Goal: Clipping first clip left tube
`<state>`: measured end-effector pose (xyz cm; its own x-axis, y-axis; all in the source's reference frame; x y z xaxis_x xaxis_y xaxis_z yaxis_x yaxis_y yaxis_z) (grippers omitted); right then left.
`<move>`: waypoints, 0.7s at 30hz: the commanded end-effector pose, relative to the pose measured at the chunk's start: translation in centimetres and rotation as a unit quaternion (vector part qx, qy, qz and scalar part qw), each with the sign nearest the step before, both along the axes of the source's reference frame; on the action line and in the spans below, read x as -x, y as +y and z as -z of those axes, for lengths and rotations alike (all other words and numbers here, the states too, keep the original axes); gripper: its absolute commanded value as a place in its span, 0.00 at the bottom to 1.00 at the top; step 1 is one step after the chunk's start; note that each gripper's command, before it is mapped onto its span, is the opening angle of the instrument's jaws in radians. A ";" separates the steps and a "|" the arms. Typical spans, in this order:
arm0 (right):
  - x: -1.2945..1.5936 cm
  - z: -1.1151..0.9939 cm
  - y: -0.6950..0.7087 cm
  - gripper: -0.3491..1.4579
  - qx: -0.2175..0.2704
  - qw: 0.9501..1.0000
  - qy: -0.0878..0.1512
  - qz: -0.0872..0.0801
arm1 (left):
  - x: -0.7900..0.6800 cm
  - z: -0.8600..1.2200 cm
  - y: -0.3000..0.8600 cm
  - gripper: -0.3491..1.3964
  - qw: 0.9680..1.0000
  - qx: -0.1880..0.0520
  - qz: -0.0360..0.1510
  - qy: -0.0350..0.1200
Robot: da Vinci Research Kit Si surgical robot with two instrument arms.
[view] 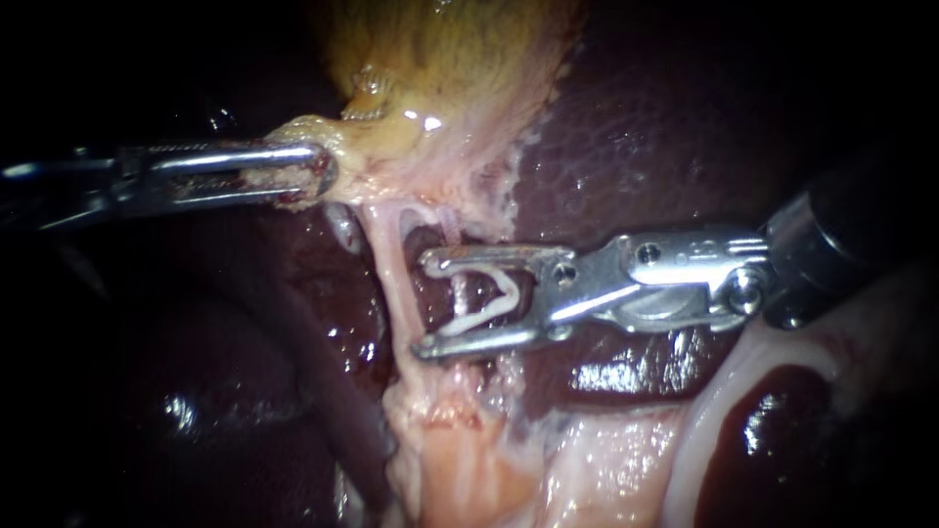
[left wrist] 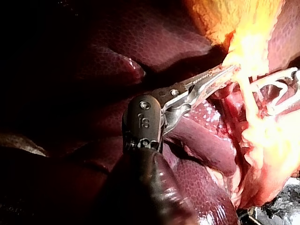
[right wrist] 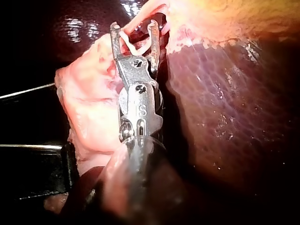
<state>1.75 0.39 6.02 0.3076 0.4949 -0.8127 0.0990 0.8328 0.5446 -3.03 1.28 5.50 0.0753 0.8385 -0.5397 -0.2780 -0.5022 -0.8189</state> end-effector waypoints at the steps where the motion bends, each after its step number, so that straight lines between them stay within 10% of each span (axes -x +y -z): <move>1: -0.01 -0.04 -0.03 0.45 -0.003 1.000 -0.002 0.004 | 0.00 0.00 0.00 0.00 1.000 0.000 0.000 0.000; 21: -0.18 -0.35 -0.18 0.45 -0.037 0.999 -0.009 0.019 | 0.01 0.03 0.00 0.00 1.000 0.000 0.001 0.000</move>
<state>1.95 0.21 6.36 0.3412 0.5416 -0.7683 0.1201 0.7855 0.6071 -3.04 1.28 5.47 0.0760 0.8385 -0.5396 -0.2776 -0.5020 -0.8191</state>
